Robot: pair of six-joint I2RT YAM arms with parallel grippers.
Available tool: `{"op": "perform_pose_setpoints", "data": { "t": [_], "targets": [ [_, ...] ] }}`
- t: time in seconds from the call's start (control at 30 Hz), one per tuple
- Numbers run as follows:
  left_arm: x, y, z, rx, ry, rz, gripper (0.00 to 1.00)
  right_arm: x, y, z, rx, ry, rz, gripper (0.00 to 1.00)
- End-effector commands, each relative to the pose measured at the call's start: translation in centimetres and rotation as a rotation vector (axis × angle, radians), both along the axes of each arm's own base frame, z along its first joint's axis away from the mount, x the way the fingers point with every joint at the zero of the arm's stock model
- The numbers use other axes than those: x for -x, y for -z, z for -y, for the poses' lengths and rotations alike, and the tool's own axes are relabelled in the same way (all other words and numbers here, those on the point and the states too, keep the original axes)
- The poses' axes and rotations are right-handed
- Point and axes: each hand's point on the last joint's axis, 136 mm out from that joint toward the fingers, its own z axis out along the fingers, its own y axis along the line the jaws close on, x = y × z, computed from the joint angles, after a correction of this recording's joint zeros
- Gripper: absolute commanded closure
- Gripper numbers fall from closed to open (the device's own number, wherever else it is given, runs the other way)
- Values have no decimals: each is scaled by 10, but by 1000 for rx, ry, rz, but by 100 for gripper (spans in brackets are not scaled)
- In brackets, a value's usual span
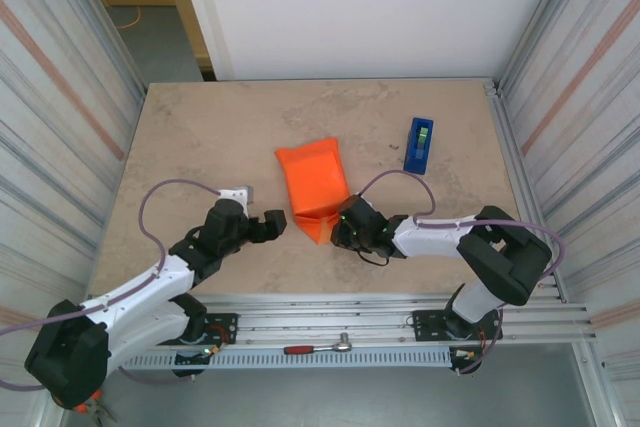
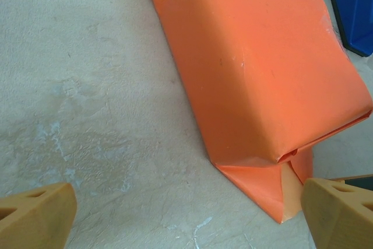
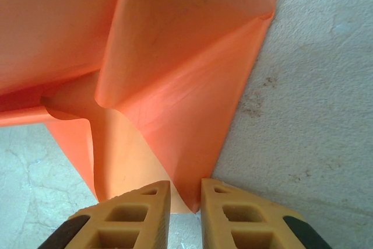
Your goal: Wrap the gift box in paper
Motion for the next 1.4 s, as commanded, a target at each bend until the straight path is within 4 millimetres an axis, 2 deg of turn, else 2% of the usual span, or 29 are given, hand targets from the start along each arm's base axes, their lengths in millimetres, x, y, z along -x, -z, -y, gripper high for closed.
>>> {"op": "perform_pose_setpoints", "data": {
  "t": [0.0,0.13,0.3,0.5,0.63,0.73,0.93,1.23,1.37],
  "targets": [
    [1,-6,2,47,-22,-19,1,0,2,-1,29,-3,-3,80],
    [3,-9,4,84,-34,-42,1,2,4,0,49,-5,-7,86],
    [6,-14,12,94,17,-58,1,1,0,2,50,4,1,100],
    [15,-8,19,69,78,-95,1,-2,-18,4,46,11,34,100],
    [24,-3,31,76,149,-125,1,-4,-30,5,40,12,58,100],
    [32,0,40,74,200,-135,6,-5,-39,6,31,14,72,100],
    [48,3,66,112,304,-166,23,-8,-50,6,14,13,84,100],
    [81,20,117,122,492,-222,63,-12,-60,2,-9,9,87,100],
    [83,26,130,121,528,-240,72,-13,-64,2,-9,6,88,100]
  ]
}}
